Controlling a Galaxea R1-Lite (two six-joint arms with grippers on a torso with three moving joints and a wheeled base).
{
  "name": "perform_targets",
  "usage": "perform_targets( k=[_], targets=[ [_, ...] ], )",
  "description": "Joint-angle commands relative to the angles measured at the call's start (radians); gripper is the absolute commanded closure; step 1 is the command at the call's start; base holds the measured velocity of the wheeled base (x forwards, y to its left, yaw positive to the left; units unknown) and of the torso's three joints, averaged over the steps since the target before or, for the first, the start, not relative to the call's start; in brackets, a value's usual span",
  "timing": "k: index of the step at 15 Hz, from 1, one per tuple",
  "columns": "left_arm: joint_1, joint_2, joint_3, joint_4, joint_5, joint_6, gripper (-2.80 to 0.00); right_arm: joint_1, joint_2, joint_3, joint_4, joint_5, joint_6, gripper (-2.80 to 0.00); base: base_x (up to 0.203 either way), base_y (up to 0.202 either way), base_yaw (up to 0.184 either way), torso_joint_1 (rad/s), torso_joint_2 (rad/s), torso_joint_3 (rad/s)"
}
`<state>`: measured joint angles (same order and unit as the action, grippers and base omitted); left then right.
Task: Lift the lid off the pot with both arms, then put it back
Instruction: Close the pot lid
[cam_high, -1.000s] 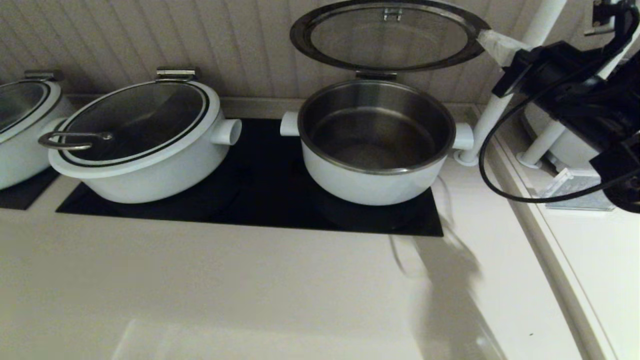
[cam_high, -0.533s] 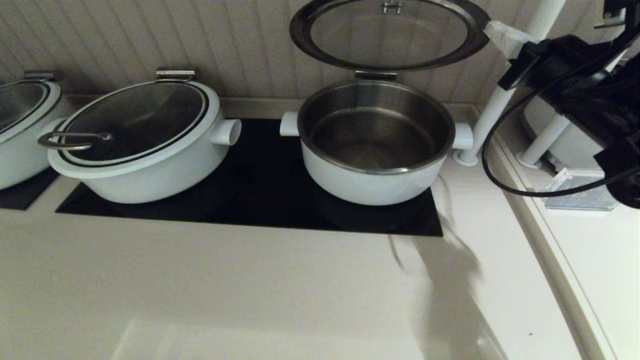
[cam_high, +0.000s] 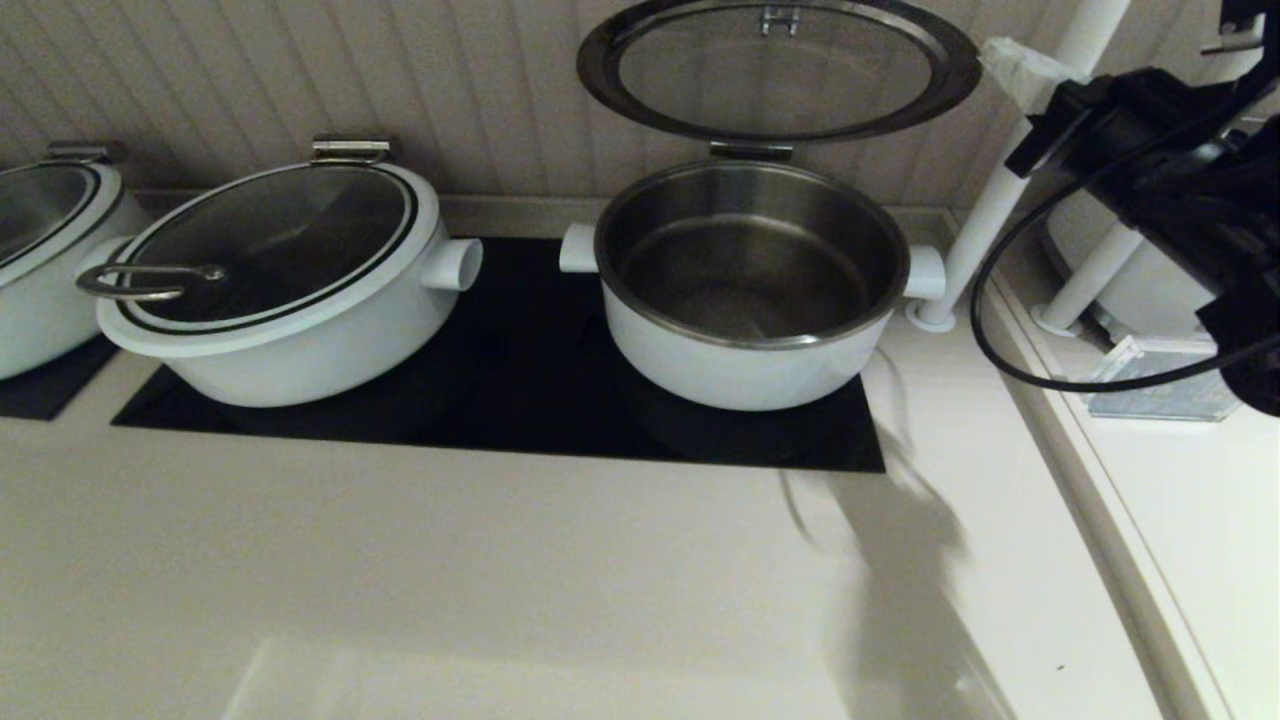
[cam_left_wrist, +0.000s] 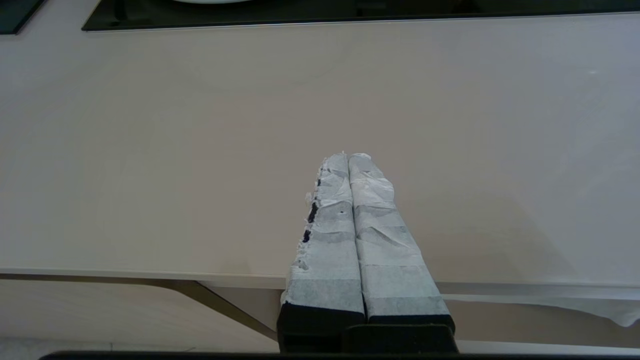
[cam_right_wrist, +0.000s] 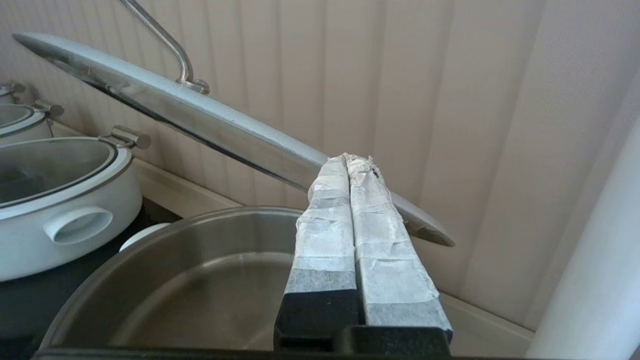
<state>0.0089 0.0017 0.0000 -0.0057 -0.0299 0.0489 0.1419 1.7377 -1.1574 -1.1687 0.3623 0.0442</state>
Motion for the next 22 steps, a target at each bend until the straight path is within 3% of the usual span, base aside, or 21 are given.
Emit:
perform_targets(
  k=[1,6,12,19,22],
  targets=[
    [0.0,-0.002,0.0,0.0,-0.001,0.0,0.0,0.001,0.003,0.001,-0.005,0.004,0.0,0.0,0.0,0.0,0.0,0.0,0.0,0.0],
    [0.0,-0.001,0.0,0.0,-0.001,0.0,0.0,0.0,0.01,0.008,-0.006,0.003,0.0,0.0,0.0,0.0,0.0,0.0,0.0,0.0],
    [0.0,0.0,0.0,0.0,-0.001,0.0,0.0,-0.057,-0.06,0.038,-0.004,0.006,0.032,0.0,0.0,0.0,0.0,0.0,0.0,0.0],
    [0.0,-0.002,0.0,0.0,-0.001,0.0,0.0,-0.058,-0.2,0.289,0.0,0.062,0.033,0.0,0.0,0.0,0.0,0.0,0.0,0.0],
    [0.0,-0.002,0.0,0.0,-0.001,0.0,0.0,-0.056,-0.191,0.31,-0.001,0.115,0.033,0.0,0.0,0.0,0.0,0.0,0.0,0.0]
  ],
)
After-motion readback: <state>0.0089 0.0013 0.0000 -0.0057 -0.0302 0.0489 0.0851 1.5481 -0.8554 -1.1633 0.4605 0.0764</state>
